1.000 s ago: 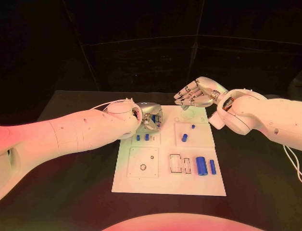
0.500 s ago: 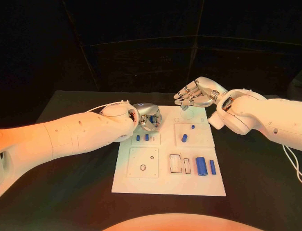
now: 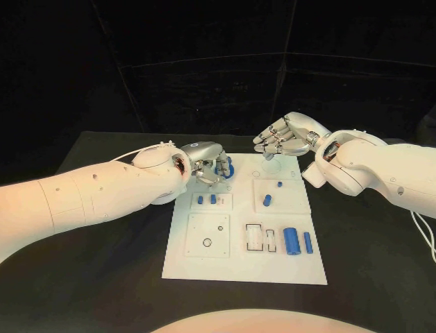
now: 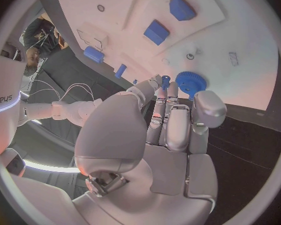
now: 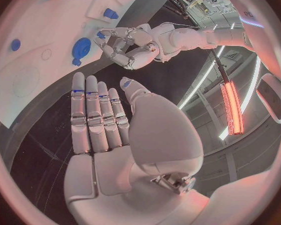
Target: Assemble the parts on the task board
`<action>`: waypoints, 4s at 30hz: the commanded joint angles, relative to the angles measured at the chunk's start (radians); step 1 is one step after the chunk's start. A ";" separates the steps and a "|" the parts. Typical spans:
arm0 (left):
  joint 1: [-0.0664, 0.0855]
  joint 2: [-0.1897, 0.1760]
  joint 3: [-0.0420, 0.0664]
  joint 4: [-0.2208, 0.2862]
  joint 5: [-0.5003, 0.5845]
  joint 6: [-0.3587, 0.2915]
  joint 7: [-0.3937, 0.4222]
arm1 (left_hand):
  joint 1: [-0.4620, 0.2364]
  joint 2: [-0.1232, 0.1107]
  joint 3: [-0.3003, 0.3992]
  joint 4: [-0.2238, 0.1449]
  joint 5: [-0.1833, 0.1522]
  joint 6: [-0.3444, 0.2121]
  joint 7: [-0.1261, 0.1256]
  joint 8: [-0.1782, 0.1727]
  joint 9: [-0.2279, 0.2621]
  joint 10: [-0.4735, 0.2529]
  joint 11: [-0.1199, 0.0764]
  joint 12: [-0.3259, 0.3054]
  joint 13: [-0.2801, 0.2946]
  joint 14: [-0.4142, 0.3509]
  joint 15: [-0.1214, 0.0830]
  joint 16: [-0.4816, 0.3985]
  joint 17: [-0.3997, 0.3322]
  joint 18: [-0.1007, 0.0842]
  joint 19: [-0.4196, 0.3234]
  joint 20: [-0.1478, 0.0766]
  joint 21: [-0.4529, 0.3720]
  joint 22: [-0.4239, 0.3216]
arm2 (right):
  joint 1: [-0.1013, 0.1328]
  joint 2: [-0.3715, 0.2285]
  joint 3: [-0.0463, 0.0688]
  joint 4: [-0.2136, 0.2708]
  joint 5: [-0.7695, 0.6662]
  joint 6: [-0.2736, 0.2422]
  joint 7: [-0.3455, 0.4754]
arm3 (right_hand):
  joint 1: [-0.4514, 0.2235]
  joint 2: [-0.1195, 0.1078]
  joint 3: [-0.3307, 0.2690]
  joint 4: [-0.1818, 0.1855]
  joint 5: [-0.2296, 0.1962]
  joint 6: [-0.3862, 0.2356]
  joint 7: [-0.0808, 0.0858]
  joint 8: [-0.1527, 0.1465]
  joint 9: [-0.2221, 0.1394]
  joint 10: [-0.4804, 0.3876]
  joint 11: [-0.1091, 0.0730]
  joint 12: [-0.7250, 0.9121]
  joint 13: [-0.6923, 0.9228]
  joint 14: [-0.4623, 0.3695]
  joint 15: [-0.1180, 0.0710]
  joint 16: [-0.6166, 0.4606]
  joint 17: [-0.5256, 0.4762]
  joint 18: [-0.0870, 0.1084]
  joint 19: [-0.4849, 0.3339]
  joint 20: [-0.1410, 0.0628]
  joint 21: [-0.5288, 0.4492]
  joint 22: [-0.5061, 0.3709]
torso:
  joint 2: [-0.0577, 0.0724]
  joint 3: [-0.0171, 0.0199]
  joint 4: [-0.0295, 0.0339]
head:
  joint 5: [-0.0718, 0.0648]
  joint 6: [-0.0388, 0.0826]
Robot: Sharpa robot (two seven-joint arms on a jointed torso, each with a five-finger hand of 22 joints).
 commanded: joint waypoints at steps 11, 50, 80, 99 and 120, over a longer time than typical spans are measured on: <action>0.007 -0.072 0.021 0.044 0.012 0.064 0.000 | -0.017 -0.018 -0.001 0.006 0.004 0.012 -0.002 -0.015 0.002 0.015 0.001 -0.018 0.002 -0.002 -0.003 0.000 0.001 -0.006 0.000 0.003 0.001 0.008 | 0.002 -0.003 0.001 -0.001 0.000 -0.007 0.008 | 0.005 0.006 0.006 0.001 0.004 -0.007 -0.002 0.003 0.001 -0.007 -0.002 0.005 0.000 -0.003 0.002 0.003 -0.001 0.003 0.003 0.000 -0.005 -0.002 | 0.002 0.0001 -0.0004 | 0.005 -0.001; -0.021 -0.043 0.017 -0.028 0.012 0.131 -0.015 | -0.026 -0.025 -0.008 0.010 0.003 0.017 -0.004 -0.024 0.002 0.022 -0.001 -0.031 0.002 -0.004 -0.004 -0.002 -0.006 -0.007 0.000 0.003 0.004 0.013 | 0.002 -0.001 0.001 -0.003 0.000 -0.004 0.009 | 0.004 0.006 0.007 0.003 0.006 -0.007 -0.002 0.003 0.001 -0.008 -0.002 0.005 0.000 -0.003 0.002 0.004 -0.002 0.003 0.004 0.000 -0.006 -0.002 | 0.001 0.0006 -0.0022 | 0.007 -0.003; -0.023 -0.027 0.017 -0.035 0.012 0.180 -0.061 | -0.041 -0.032 -0.024 0.023 -0.008 0.002 0.008 -0.055 -0.001 -0.008 0.014 -0.080 -0.001 -0.014 0.007 -0.012 -0.027 -0.002 -0.016 0.010 -0.020 -0.009 | 0.002 0.002 0.001 -0.005 0.000 0.002 0.010 | 0.005 0.006 0.007 0.003 0.007 -0.007 -0.002 0.003 0.001 -0.008 -0.002 0.006 0.000 -0.003 0.002 0.004 -0.002 0.003 0.005 0.000 -0.007 -0.003 | 0.001 0.0003 -0.0032 | 0.009 -0.004; -0.023 -0.031 0.017 -0.026 0.012 0.177 -0.058 | -0.045 -0.045 -0.039 0.026 -0.008 -0.013 0.016 -0.075 -0.001 -0.030 0.024 -0.107 0.000 -0.018 0.015 -0.014 -0.037 -0.001 -0.018 0.018 -0.023 -0.009 | 0.002 0.002 0.001 -0.007 0.000 0.003 0.010 | 0.005 0.006 0.007 0.003 0.007 -0.007 -0.002 0.003 0.001 -0.008 -0.002 0.006 0.000 -0.003 0.002 0.004 -0.002 0.003 0.005 0.000 -0.007 -0.003 | 0.001 0.0002 -0.0022 | 0.010 -0.004; -0.023 -0.062 0.018 -0.010 0.028 0.124 -0.051 | -0.035 -0.054 -0.050 0.025 -0.007 -0.104 0.022 -0.138 -0.004 -0.075 0.033 -0.143 0.001 -0.017 0.022 -0.012 -0.044 0.001 -0.021 0.025 -0.035 -0.015 | 0.002 -0.002 0.001 -0.012 -0.028 0.003 -0.016 | 0.004 0.001 0.006 0.002 0.006 -0.011 0.000 0.001 0.001 -0.011 -0.001 0.005 -0.001 -0.005 0.003 0.004 -0.003 0.003 0.005 0.000 -0.010 -0.005 | 0.001 0.0005 -0.0021 | 0.009 -0.001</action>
